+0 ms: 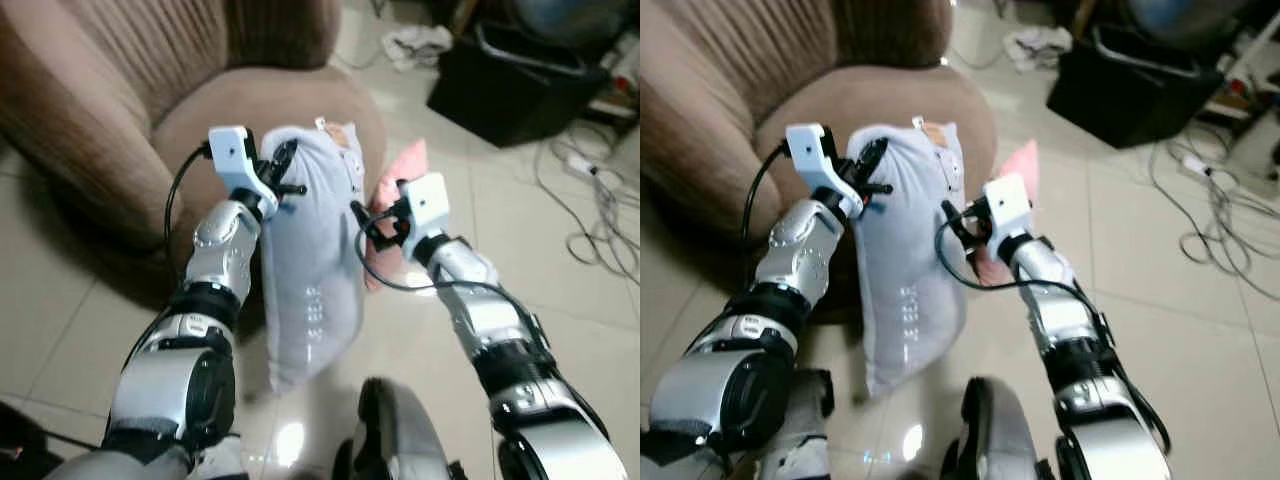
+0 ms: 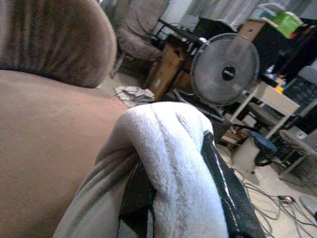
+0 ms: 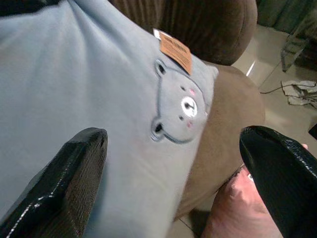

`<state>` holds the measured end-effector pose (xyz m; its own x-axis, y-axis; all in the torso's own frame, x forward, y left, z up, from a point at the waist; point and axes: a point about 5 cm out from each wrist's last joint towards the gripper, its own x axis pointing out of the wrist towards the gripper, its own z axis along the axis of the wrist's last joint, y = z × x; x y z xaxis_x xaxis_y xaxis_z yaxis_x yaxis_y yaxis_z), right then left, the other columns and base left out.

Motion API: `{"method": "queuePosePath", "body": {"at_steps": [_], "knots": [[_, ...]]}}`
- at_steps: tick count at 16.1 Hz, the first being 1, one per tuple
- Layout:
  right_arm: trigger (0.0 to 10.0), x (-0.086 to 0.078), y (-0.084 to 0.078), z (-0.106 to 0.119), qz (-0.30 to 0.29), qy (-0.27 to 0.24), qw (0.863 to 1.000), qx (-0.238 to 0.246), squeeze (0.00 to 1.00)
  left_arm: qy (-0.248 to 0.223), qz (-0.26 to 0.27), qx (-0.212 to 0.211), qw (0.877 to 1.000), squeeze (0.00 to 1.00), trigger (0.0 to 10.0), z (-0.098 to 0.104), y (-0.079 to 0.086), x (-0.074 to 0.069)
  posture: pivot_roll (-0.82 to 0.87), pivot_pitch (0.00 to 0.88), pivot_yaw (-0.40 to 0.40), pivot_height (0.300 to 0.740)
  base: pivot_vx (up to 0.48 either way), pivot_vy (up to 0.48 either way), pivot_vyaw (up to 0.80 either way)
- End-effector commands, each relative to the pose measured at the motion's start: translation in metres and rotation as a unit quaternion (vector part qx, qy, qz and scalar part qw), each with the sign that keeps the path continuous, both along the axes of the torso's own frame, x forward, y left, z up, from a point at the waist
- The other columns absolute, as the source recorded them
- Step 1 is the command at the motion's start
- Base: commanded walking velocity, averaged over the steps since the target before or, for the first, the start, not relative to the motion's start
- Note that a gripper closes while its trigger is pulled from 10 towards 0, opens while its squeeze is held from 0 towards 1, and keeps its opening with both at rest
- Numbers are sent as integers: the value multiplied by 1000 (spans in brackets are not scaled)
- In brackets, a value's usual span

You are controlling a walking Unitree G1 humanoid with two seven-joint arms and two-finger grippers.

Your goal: Move the pillow to the sofa from floor

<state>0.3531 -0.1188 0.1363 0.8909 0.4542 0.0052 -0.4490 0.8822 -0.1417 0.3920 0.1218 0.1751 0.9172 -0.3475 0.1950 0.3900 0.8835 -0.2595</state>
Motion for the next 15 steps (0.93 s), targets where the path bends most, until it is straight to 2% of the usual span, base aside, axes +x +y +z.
{"method": "queuePosePath", "body": {"at_steps": [1,4,5,8,11,13,15], "knots": [[10000,-6,-13,-11,-15,26,1000,-9,0,-28,0,4,1000,0,0,10,-4,1,113,101,-179,676,0,0,0],[10000,-28,-20,-25,-21,57,998,-17,0,-22,10,8,1000,0,0,8,-1,1,107,101,-185,706,0,0,0],[10000,-44,-24,-34,-14,74,997,-24,0,-17,21,12,1000,0,0,9,2,3,101,104,-188,716,0,0,0],[10000,-71,-35,-54,-20,114,993,-37,0,-20,37,20,999,0,0,16,8,7,87,103,-191,740,0,0,0],[10000,-82,-33,-56,-21,123,992,-36,0,-31,42,23,998,0,0,26,8,9,72,100,-182,740,0,0,0],[10000,-87,-37,-60,-35,134,990,-36,0,-32,24,39,998,0,0,25,-1,7,66,98,-175,740,0,0,0],[10000,-86,-34,-59,-40,133,990,-31,0,-44,-9,58,997,0,0,25,-16,3,67,100,-169,740,0,0,0]]}}
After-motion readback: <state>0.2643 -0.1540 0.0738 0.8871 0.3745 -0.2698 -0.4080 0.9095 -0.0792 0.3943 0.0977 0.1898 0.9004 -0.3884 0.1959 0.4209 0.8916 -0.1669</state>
